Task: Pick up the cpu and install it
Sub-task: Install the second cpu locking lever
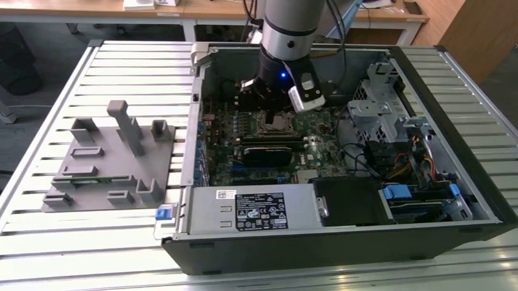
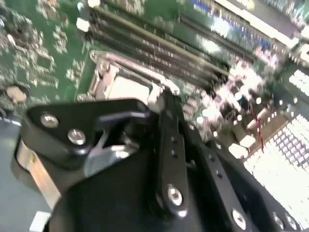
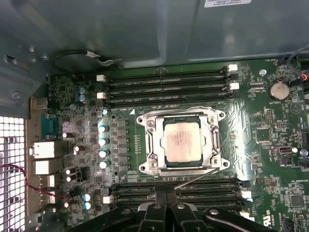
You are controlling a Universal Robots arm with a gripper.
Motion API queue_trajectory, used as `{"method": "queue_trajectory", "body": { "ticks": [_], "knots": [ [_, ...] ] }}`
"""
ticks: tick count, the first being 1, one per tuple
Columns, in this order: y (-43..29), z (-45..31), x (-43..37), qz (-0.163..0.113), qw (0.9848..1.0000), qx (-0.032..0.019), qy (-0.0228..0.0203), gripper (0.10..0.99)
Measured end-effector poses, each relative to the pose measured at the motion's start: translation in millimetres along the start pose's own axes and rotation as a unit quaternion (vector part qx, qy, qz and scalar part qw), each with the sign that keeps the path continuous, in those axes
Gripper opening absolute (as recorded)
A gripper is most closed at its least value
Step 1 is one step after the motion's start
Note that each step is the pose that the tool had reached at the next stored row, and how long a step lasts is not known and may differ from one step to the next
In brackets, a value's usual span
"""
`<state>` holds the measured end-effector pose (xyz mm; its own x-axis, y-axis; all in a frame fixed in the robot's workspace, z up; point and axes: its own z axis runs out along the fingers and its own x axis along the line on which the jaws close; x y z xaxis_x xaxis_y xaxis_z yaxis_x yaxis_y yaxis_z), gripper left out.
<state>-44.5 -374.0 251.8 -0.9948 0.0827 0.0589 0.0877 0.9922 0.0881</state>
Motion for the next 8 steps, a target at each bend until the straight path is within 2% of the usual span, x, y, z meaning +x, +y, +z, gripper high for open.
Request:
{"method": "queue_trajectory", "body": {
  "ticks": [8],
  "knots": [
    [0.1,-1.1,0.1,0.0,1.0,0.0,0.0,0.106]
  ]
}}
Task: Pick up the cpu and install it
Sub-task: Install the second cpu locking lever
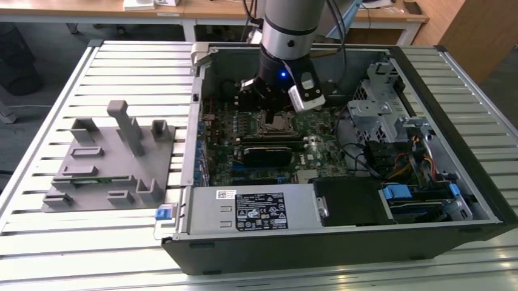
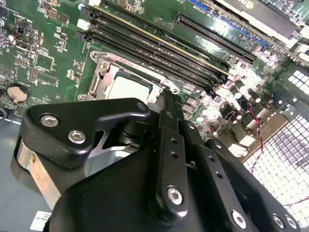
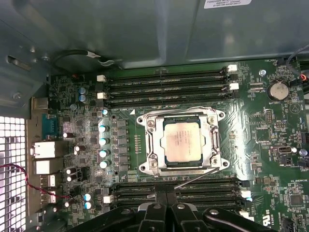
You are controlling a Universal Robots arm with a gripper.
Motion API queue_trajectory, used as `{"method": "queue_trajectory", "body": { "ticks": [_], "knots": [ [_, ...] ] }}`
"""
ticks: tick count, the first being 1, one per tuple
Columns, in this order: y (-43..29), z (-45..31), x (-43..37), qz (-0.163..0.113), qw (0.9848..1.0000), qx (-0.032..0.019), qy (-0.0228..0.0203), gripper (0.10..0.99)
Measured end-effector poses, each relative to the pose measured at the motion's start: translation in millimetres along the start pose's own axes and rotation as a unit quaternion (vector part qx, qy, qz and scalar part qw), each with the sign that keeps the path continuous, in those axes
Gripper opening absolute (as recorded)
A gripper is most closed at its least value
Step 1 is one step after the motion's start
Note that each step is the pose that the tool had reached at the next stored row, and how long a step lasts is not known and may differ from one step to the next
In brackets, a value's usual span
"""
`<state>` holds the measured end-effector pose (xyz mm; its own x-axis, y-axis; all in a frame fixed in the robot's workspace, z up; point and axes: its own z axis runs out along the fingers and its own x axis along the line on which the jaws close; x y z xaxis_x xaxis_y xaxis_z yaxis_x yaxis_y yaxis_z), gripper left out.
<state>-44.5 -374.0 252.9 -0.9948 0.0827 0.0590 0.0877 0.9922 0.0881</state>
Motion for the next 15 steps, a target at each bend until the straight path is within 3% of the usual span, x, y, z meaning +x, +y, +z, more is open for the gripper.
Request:
{"method": "queue_trajectory", "body": {
  "ticks": [15],
  "knots": [
    [0.2,-2.1,0.1,0.0,1.0,0.0001,0.0001,0.106]
  ]
}}
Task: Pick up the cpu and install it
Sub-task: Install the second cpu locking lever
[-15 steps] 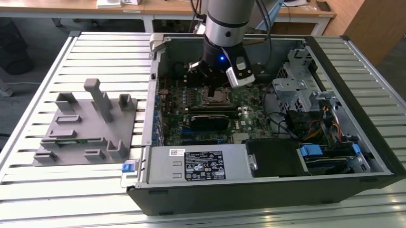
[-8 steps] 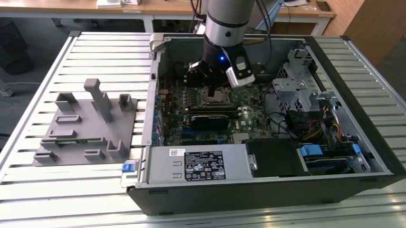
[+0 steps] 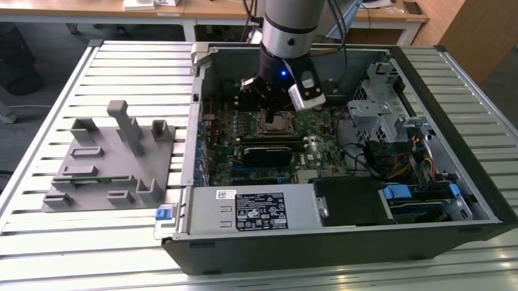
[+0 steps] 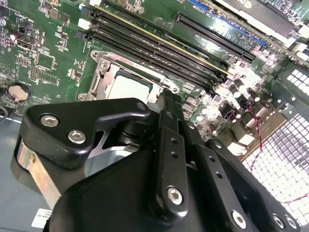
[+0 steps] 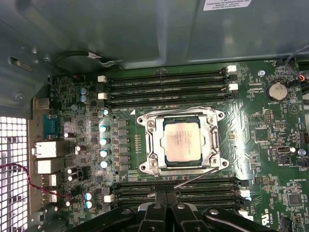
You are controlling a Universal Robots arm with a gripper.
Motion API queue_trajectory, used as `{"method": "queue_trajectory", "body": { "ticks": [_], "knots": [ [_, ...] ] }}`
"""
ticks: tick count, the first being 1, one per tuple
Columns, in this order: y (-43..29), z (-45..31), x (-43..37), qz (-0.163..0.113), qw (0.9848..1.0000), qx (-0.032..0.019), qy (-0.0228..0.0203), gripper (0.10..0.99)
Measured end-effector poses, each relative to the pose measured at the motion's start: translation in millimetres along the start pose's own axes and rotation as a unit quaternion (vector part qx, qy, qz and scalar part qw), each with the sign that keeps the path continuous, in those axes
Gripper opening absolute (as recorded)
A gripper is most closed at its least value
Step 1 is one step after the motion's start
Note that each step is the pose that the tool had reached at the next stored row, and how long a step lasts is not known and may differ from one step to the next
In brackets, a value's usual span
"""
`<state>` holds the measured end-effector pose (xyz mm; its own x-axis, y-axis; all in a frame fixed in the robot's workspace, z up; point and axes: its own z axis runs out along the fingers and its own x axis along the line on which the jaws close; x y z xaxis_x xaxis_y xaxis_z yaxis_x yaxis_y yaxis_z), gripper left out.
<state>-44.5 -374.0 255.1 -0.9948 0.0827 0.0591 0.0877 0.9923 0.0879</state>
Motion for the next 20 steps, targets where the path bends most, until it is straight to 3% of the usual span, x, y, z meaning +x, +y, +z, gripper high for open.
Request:
{"method": "queue_trajectory", "body": {
  "ticks": [20],
  "knots": [
    [-0.8,8.7,-0.5,0.0,1.0,-0.0001,0.0,0.106]
  ]
}}
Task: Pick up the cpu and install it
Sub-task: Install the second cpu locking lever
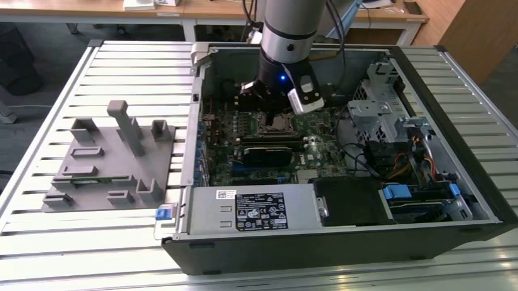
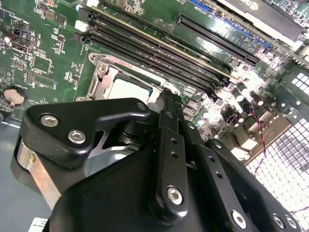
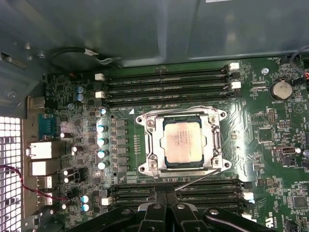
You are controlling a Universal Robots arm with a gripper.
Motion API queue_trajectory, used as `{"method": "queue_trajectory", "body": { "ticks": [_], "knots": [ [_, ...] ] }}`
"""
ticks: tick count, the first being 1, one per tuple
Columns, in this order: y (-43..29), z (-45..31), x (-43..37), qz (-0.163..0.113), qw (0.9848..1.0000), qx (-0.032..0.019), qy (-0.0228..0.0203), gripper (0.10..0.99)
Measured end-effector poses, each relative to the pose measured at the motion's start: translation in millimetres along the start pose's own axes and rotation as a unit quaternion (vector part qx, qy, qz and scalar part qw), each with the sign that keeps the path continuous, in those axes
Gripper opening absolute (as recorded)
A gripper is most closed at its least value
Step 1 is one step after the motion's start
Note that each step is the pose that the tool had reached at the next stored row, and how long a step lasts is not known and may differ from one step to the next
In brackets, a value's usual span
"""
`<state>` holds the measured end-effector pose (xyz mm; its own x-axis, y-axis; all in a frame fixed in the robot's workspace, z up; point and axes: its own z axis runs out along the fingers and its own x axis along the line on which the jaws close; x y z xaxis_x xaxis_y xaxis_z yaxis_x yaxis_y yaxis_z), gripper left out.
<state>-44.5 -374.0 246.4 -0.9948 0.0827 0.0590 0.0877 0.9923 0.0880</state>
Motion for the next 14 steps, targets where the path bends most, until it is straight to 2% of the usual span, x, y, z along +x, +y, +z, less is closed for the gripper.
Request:
{"method": "queue_trajectory", "body": {
  "ticks": [14],
  "knots": [
    [-0.7,5.7,-0.1,0.0,1.0,0.0,0.0,0.106]
  ]
}}
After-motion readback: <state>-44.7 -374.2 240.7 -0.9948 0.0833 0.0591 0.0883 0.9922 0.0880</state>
